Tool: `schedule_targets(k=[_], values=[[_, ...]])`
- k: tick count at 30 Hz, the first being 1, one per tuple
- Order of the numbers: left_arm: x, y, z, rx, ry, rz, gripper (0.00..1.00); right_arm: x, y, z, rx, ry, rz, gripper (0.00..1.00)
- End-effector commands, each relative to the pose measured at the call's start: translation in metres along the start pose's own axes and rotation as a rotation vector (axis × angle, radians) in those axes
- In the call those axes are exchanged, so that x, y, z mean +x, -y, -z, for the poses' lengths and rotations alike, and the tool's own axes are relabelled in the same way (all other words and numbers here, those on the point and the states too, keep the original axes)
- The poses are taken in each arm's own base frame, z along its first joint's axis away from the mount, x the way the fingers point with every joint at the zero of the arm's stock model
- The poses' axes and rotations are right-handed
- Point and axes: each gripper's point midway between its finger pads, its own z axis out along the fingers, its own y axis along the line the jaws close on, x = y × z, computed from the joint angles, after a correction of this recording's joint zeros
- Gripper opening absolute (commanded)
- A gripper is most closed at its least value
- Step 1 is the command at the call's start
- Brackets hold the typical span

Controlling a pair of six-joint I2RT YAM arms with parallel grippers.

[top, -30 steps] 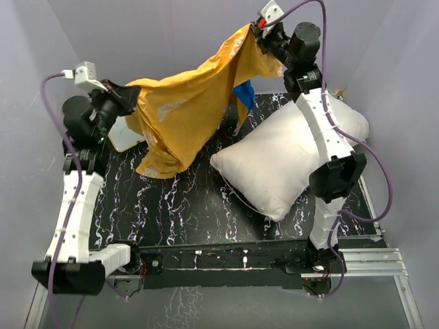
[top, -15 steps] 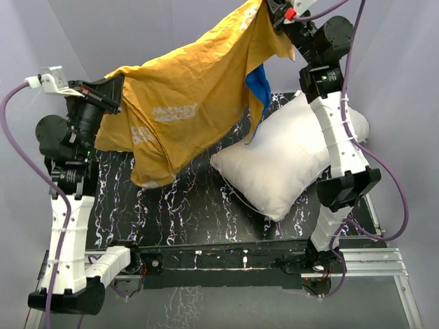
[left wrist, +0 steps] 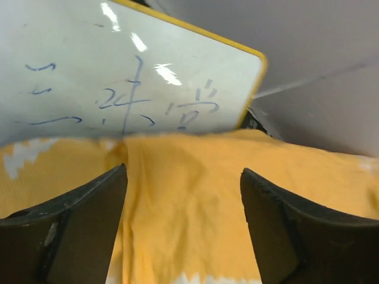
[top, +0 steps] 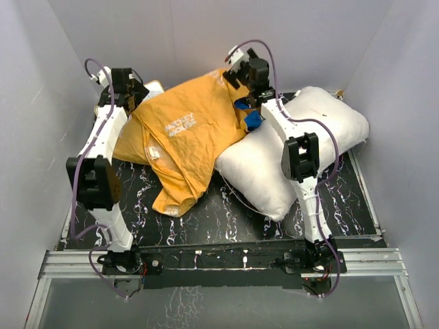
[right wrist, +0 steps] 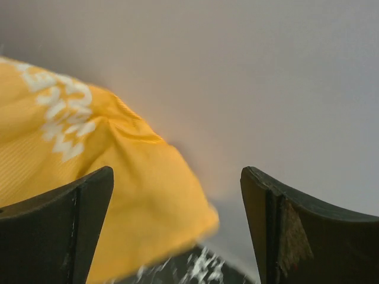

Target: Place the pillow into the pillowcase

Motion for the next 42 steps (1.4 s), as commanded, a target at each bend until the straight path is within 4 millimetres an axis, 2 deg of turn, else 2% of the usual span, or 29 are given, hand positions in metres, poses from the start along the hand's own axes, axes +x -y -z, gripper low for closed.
schedule_targets(k=[1,5,8,9,10,13,15,19,23,31,33,34,36,37,38,40,42], values=[[-0.038,-0.024,0.035,-0.214,0.039,-0.049,0.81,-0.076,0.042,0.042,0.062,0.055,-0.025,0.94],[-0.043,-0.020,0.071,-0.053,0.074,-0.106,0.86,-0.098,0.005,0.093,-0.238,0.037,-0.160,0.96],[-0.028,-0.015,0.115,0.195,0.082,-0.118,0.90,-0.103,-0.016,0.135,-0.430,-0.013,-0.297,0.96],[-0.012,-0.018,0.127,0.282,0.070,-0.117,0.89,-0.101,-0.023,0.150,-0.502,-0.032,-0.333,0.96],[0.004,-0.018,0.142,0.366,0.040,-0.100,0.87,-0.098,-0.022,0.164,-0.539,-0.052,-0.373,0.96],[0.036,-0.034,0.185,0.489,-0.005,-0.017,0.85,-0.078,-0.029,0.198,-0.585,-0.121,-0.422,0.95],[0.059,-0.045,0.205,0.535,-0.067,0.049,0.84,-0.056,-0.032,0.209,-0.572,-0.200,-0.406,0.94],[0.089,-0.052,0.226,0.597,-0.179,0.162,0.83,-0.006,-0.027,0.209,-0.487,-0.395,-0.410,0.90],[0.108,-0.047,0.222,0.619,-0.289,0.208,0.82,0.029,-0.042,0.204,-0.499,-0.517,-0.439,0.83],[0.128,-0.033,0.204,0.620,-0.452,0.225,0.82,0.066,-0.075,0.188,-0.550,-0.594,-0.509,0.72],[0.131,-0.035,0.200,0.608,-0.456,0.228,0.83,0.071,-0.079,0.185,-0.551,-0.602,-0.517,0.65],[0.134,-0.037,0.198,0.599,-0.459,0.229,0.82,0.073,-0.079,0.183,-0.546,-0.604,-0.515,0.56],[0.138,-0.040,0.195,0.585,-0.468,0.229,0.82,0.078,-0.069,0.175,-0.489,-0.604,-0.492,0.22],[0.142,-0.043,0.193,0.576,-0.474,0.230,0.82,0.081,-0.060,0.169,-0.446,-0.601,-0.477,0.12],[0.144,-0.044,0.192,0.569,-0.480,0.231,0.82,0.087,-0.046,0.162,-0.394,-0.601,-0.467,0.08],[0.147,-0.047,0.190,0.559,-0.487,0.229,0.82,0.095,-0.009,0.148,-0.259,-0.598,-0.428,0.08],[0.147,-0.048,0.188,0.548,-0.486,0.222,0.82,0.102,0.038,0.139,-0.112,-0.586,-0.368,0.08]])
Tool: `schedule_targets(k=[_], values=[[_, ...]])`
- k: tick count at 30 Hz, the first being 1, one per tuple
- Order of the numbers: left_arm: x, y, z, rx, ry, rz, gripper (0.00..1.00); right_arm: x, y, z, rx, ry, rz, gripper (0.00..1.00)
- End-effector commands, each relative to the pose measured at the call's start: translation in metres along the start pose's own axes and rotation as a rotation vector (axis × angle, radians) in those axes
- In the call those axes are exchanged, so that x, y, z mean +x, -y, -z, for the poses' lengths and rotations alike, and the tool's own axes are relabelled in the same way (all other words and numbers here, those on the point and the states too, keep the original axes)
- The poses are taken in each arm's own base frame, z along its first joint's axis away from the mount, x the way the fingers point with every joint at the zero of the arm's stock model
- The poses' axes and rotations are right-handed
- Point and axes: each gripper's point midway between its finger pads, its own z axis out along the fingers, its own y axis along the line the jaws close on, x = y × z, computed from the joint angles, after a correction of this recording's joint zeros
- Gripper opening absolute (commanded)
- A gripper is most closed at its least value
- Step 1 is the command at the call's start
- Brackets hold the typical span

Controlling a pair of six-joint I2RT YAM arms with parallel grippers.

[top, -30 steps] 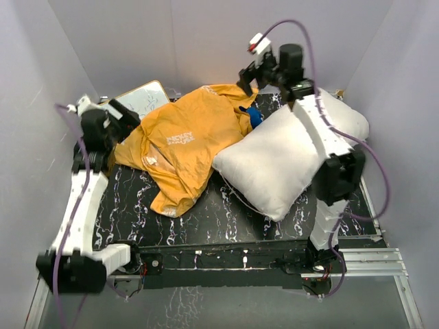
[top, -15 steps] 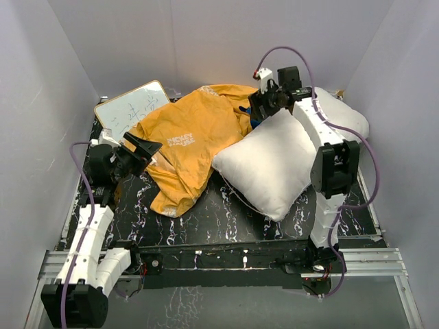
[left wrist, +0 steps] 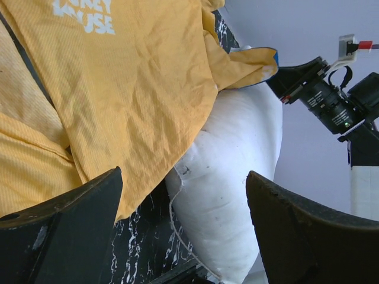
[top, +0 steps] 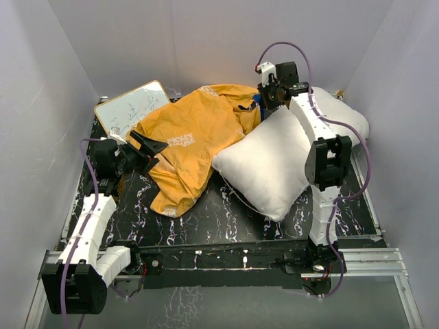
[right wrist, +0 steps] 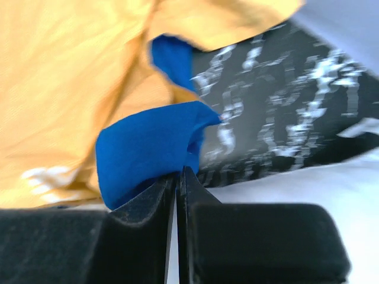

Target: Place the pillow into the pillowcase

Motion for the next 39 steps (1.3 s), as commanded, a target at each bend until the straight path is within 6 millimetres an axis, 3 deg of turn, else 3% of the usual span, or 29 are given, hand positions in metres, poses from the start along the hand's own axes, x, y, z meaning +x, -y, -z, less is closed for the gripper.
schedule_targets(k=[1,5,9,12,17,20,21,23,27,32,34,36,39], values=[[0.004,0.000,0.000,0.002,-0.023,-0.005,0.82,-0.057,0.110,0.040,0.379,0.174,0.016,0.08],[0.002,-0.002,-0.002,-0.011,-0.026,-0.017,0.82,-0.063,0.167,0.080,0.540,0.223,0.019,0.08],[0.001,-0.002,-0.006,-0.013,-0.031,-0.019,0.82,-0.041,0.212,0.102,0.657,0.198,0.006,0.08],[-0.001,0.002,-0.008,-0.013,-0.040,-0.031,0.82,-0.026,0.221,0.109,0.697,0.180,0.016,0.08],[-0.003,0.008,-0.009,-0.008,-0.058,-0.054,0.82,-0.028,0.204,0.123,0.638,0.218,0.031,0.48],[-0.002,0.010,-0.007,-0.008,-0.068,-0.059,0.83,-0.050,0.158,0.140,0.429,0.308,0.080,0.77],[-0.001,0.009,-0.006,-0.011,-0.072,-0.059,0.82,-0.059,0.133,0.148,0.324,0.343,0.130,0.84],[0.002,0.004,-0.005,-0.026,-0.080,-0.060,0.82,-0.071,0.064,0.167,0.033,0.430,0.275,0.96],[0.013,-0.015,-0.008,-0.099,-0.120,-0.058,0.80,-0.072,-0.030,0.223,-0.248,0.548,0.443,0.99],[0.033,-0.021,-0.023,-0.129,-0.175,-0.074,0.77,-0.034,-0.106,0.252,-0.444,0.567,0.565,1.00],[0.041,-0.023,-0.033,-0.150,-0.183,-0.105,0.77,-0.003,-0.137,0.245,-0.508,0.476,0.632,0.99],[0.046,-0.032,-0.045,-0.190,-0.193,-0.128,0.77,0.025,-0.155,0.228,-0.518,0.365,0.665,0.99],[0.043,-0.061,-0.061,-0.306,-0.192,-0.152,0.71,0.051,-0.157,0.202,-0.426,0.240,0.604,0.99]])
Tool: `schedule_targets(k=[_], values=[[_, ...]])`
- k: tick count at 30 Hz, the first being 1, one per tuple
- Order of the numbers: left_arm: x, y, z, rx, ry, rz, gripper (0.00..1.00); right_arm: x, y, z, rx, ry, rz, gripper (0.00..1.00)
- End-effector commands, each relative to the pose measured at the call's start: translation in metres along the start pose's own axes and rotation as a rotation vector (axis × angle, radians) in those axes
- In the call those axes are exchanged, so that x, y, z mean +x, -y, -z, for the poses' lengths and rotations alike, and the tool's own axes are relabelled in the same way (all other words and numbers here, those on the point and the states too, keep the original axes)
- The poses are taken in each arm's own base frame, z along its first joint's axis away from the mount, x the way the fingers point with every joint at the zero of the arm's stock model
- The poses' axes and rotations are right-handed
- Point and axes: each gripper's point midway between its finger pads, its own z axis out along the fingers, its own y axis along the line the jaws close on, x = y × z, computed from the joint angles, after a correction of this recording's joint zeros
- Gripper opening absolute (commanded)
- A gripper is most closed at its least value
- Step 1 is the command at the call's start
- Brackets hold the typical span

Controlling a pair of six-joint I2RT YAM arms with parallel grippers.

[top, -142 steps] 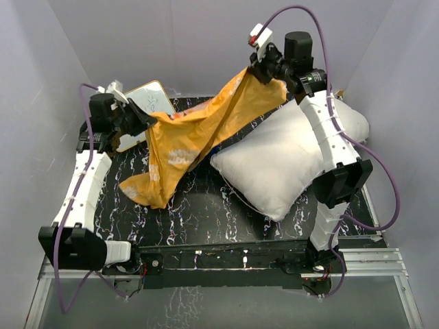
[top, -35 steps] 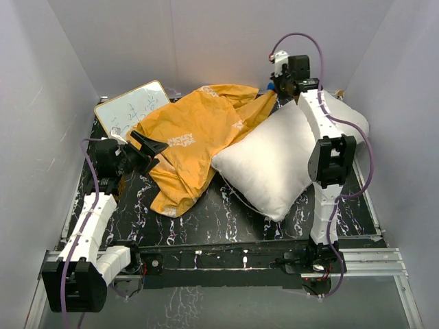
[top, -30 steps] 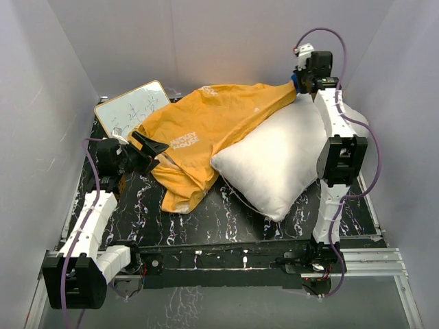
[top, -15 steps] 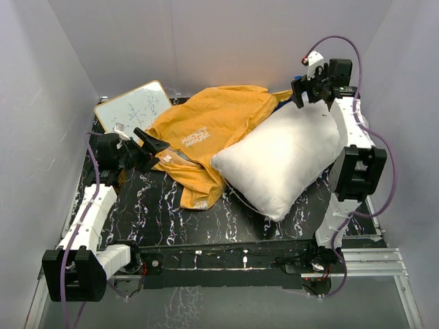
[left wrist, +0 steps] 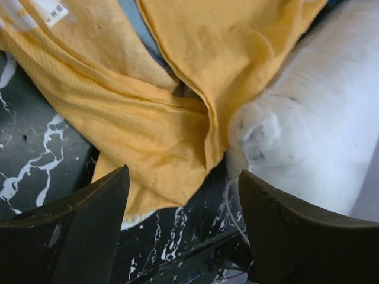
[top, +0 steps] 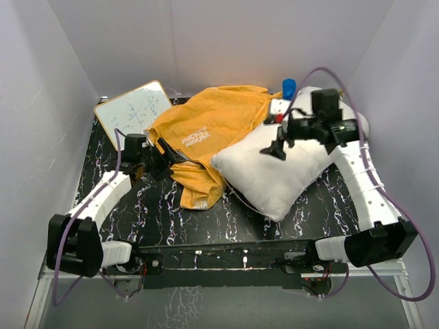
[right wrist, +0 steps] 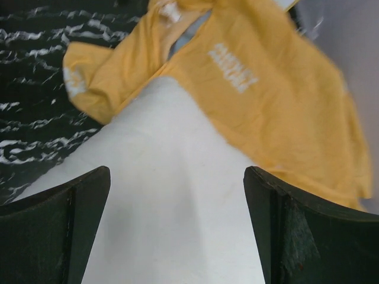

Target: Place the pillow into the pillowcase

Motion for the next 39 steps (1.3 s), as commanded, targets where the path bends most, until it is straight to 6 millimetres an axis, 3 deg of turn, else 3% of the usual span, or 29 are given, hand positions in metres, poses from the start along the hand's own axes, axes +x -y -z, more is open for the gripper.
schedule_targets(k=[1,5,7,8,9,10,12,13,18,20,25,28,30,32,36,39], values=[[-0.019,-0.022,-0.024,-0.144,0.045,-0.059,0.71,0.079,-0.031,-0.026,0.023,-0.266,-0.134,0.99],[-0.025,-0.040,-0.050,-0.223,0.024,-0.069,0.72,0.133,-0.031,-0.027,0.155,-0.434,-0.187,0.99],[-0.024,-0.039,-0.064,-0.209,0.008,-0.068,0.73,0.153,-0.037,-0.025,0.174,-0.499,-0.212,0.91],[-0.021,-0.041,-0.071,-0.210,-0.011,-0.067,0.73,0.157,-0.041,-0.025,0.173,-0.511,-0.229,0.82],[-0.019,-0.041,-0.077,-0.212,-0.025,-0.069,0.73,0.157,-0.043,-0.025,0.170,-0.511,-0.248,0.64],[-0.016,-0.042,-0.082,-0.218,-0.042,-0.072,0.73,0.153,-0.045,-0.025,0.164,-0.498,-0.270,0.40],[-0.013,-0.043,-0.091,-0.228,-0.064,-0.082,0.72,0.130,-0.050,-0.026,0.126,-0.439,-0.300,0.12],[-0.010,-0.043,-0.095,-0.228,-0.077,-0.089,0.70,0.107,-0.054,-0.026,0.088,-0.370,-0.306,0.08],[0.005,-0.037,-0.120,-0.185,-0.160,-0.102,0.39,-0.018,-0.048,-0.007,0.059,-0.026,-0.264,0.08],[0.011,-0.029,-0.132,-0.158,-0.194,-0.118,0.35,-0.057,-0.043,0.003,0.063,0.073,-0.253,0.08],[0.029,0.009,-0.163,-0.059,-0.265,-0.191,0.34,-0.125,-0.034,0.024,0.089,0.266,-0.194,0.08],[0.040,0.027,-0.175,-0.028,-0.310,-0.240,0.37,-0.138,-0.036,0.027,0.076,0.315,-0.196,0.08],[0.037,0.030,-0.170,-0.051,-0.304,-0.258,0.41,-0.132,-0.040,0.024,0.065,0.308,-0.204,0.08],[0.029,0.025,-0.153,-0.100,-0.256,-0.281,0.49,-0.128,-0.044,0.024,0.060,0.302,-0.191,0.08],[0.009,0.014,-0.093,-0.190,-0.138,-0.304,0.66,-0.129,-0.061,0.030,0.015,0.313,-0.148,0.08],[-0.001,-0.002,-0.040,-0.252,-0.081,-0.284,0.73,-0.131,-0.068,0.030,-0.020,0.326,-0.144,0.08]])
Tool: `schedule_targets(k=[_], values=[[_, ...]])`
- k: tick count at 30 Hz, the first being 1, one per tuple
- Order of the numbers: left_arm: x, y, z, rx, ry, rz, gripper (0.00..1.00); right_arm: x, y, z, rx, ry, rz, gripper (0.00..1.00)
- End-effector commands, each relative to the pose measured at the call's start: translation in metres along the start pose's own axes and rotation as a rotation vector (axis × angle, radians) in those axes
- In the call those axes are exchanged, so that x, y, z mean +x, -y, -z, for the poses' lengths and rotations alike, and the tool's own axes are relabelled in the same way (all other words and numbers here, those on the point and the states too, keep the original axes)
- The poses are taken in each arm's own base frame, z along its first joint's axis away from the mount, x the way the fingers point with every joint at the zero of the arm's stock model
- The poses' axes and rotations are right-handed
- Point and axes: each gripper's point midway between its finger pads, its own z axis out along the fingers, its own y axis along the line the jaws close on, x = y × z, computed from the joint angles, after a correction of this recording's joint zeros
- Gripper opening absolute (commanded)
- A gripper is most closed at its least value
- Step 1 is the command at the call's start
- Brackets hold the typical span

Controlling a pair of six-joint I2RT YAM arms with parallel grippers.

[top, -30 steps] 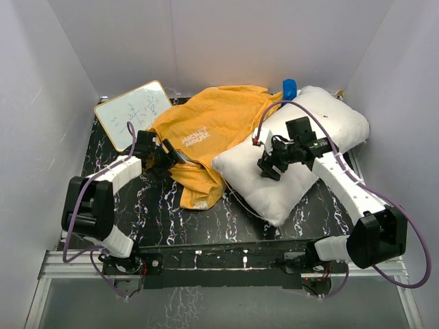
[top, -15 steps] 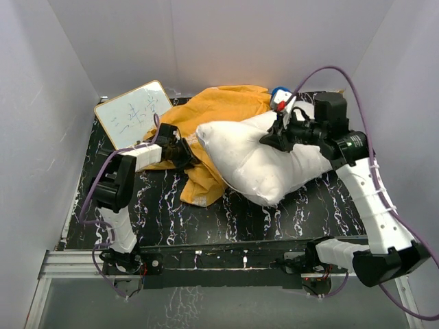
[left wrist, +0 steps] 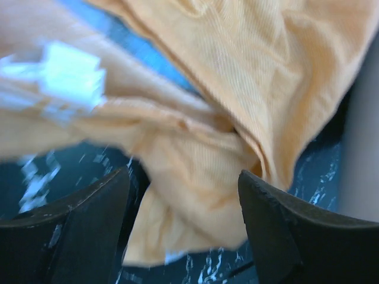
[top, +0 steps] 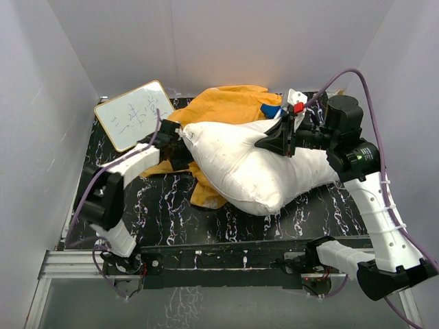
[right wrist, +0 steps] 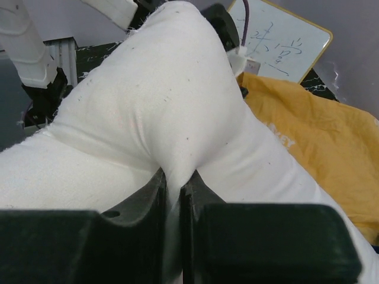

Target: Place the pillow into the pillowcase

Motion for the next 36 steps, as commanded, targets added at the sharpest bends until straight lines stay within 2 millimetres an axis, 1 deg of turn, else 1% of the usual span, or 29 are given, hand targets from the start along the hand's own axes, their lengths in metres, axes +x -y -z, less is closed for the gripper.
schedule_targets(k=[1,2,4,6,8,10,11,12,15,17,18,19,20,21,22,23,24,25,26,27,29,30,33,34,36], values=[[-0.008,-0.033,0.092,-0.108,0.134,0.020,0.75,-0.042,-0.020,0.010,-0.067,0.125,0.163,0.08],[-0.006,-0.040,0.107,-0.119,0.153,0.035,0.77,-0.042,-0.021,0.009,-0.075,0.128,0.159,0.08],[-0.006,-0.047,0.139,-0.114,0.204,0.072,0.82,-0.045,-0.020,0.006,-0.088,0.140,0.143,0.08],[-0.008,-0.042,0.165,-0.060,0.251,0.106,0.84,-0.049,-0.021,0.003,-0.116,0.157,0.129,0.08],[-0.014,-0.032,0.190,-0.005,0.312,0.135,0.84,-0.049,-0.020,-0.006,-0.141,0.167,0.083,0.08],[-0.031,-0.023,0.227,-0.011,0.431,0.134,0.84,-0.048,-0.021,-0.021,-0.163,0.168,0.044,0.08],[-0.039,-0.022,0.246,-0.042,0.480,0.129,0.84,-0.047,-0.024,-0.032,-0.169,0.168,0.037,0.08],[-0.053,-0.022,0.270,-0.092,0.556,0.122,0.84,-0.048,-0.026,-0.044,-0.167,0.171,0.043,0.08],[-0.082,-0.012,0.333,-0.172,0.709,0.081,0.84,-0.050,-0.038,-0.084,-0.179,0.184,0.056,0.08],[-0.097,0.000,0.367,-0.178,0.796,0.049,0.84,-0.048,-0.051,-0.116,-0.201,0.189,0.044,0.08],[-0.102,0.006,0.381,-0.173,0.833,0.039,0.84,-0.047,-0.060,-0.132,-0.228,0.189,0.038,0.08],[-0.105,0.010,0.392,-0.166,0.863,0.034,0.84,-0.044,-0.070,-0.146,-0.265,0.183,0.034,0.17],[-0.106,0.013,0.401,-0.158,0.888,0.031,0.84,-0.038,-0.081,-0.161,-0.315,0.169,0.027,0.31],[-0.106,0.015,0.407,-0.150,0.904,0.031,0.84,-0.036,-0.086,-0.167,-0.357,0.164,0.025,0.46],[-0.103,0.015,0.410,-0.143,0.911,0.033,0.84,-0.038,-0.088,-0.170,-0.384,0.163,0.024,0.60],[-0.100,0.013,0.409,-0.141,0.908,0.037,0.84,-0.039,-0.084,-0.171,-0.378,0.159,0.039,0.71],[-0.094,0.010,0.407,-0.143,0.898,0.046,0.84,-0.042,-0.076,-0.169,-0.358,0.163,0.066,0.81],[-0.088,0.006,0.403,-0.147,0.883,0.054,0.84,-0.044,-0.065,-0.164,-0.337,0.164,0.087,0.87],[-0.082,0.003,0.396,-0.142,0.862,0.059,0.84,-0.044,-0.050,-0.156,-0.309,0.163,0.093,0.91],[-0.076,0.000,0.388,-0.136,0.838,0.063,0.84,-0.042,-0.033,-0.148,-0.277,0.156,0.079,0.93],[-0.065,0.001,0.367,-0.089,0.779,0.061,0.84,-0.030,0.001,-0.128,-0.220,0.125,0.034,0.94],[-0.060,0.001,0.347,-0.061,0.723,0.051,0.84,-0.020,0.018,-0.118,-0.182,0.097,0.013,0.94],[-0.046,0.026,0.297,0.101,0.518,-0.003,0.84,0.019,0.067,-0.087,-0.012,-0.016,-0.018,0.94],[-0.043,0.032,0.284,0.136,0.448,-0.017,0.85,0.034,0.080,-0.076,0.039,-0.062,-0.020,0.95],[-0.037,0.042,0.261,0.142,0.337,-0.076,0.86,0.063,0.096,-0.054,0.115,-0.154,-0.032,0.95]])
